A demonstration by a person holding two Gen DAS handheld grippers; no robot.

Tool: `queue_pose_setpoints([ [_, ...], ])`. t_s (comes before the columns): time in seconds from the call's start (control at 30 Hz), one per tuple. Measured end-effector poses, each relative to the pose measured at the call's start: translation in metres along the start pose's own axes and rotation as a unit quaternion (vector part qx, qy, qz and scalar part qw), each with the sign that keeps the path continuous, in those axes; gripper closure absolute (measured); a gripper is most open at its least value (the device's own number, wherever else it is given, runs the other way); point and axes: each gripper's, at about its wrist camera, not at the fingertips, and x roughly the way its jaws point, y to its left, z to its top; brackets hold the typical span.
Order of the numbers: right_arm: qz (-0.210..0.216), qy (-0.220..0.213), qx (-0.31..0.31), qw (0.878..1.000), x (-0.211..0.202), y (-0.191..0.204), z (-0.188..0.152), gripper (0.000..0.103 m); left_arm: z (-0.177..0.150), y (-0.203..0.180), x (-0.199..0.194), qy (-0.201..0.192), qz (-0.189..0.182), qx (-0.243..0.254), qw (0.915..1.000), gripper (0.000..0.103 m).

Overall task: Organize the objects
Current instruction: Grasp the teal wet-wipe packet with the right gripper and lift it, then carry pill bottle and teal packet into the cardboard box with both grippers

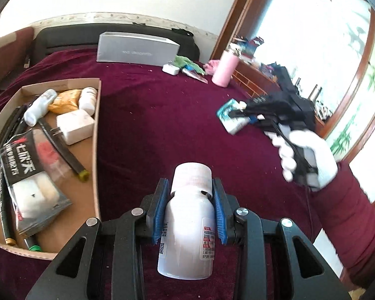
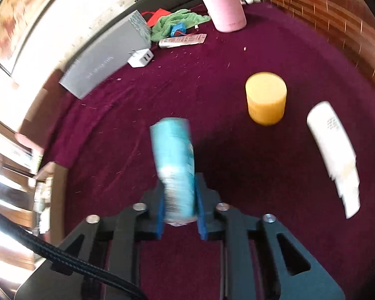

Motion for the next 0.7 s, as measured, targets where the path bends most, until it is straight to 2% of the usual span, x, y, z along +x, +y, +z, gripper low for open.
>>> queue_pose_setpoints([
  [0.07, 0.034, 0.007, 0.007, 0.999, -0.003, -0.001, -0.007, 0.088, 0.004, 0.009, 0.004, 0.001, -0.006, -0.016, 0.9998, 0.074],
  [0.13, 0.028, 0.009, 0.001, 1.000, -0.001, 0.001, -0.011, 0.088, 0.004, 0.017, 0.004, 0.002, -0.010, -0.031, 0.9995, 0.074],
  [0.2, 0.003, 0.006, -0.011, 1.000, 0.004, 0.002, -0.012, 0.088, 0.004, 0.021, 0.005, 0.002, -0.007, -0.035, 0.9994, 0.074],
  [0.5, -0.001, 0.011, -0.024, 1.000, 0.016, 0.012, -0.013, 0.089, 0.002, 0.012, 0.004, -0.002, -0.007, -0.022, 0.9997, 0.074],
  [0.63, 0.031, 0.013, -0.021, 0.999, 0.008, 0.013, -0.016, 0.092, 0.003, 0.015, -0.005, -0.018, -0.001, -0.026, 0.9995, 0.074],
  [0.7, 0.063, 0.018, -0.008, 0.998, 0.003, 0.011, -0.018, 0.092, 0.004, 0.020, -0.010, -0.028, 0.001, -0.031, 0.9991, 0.074],
])
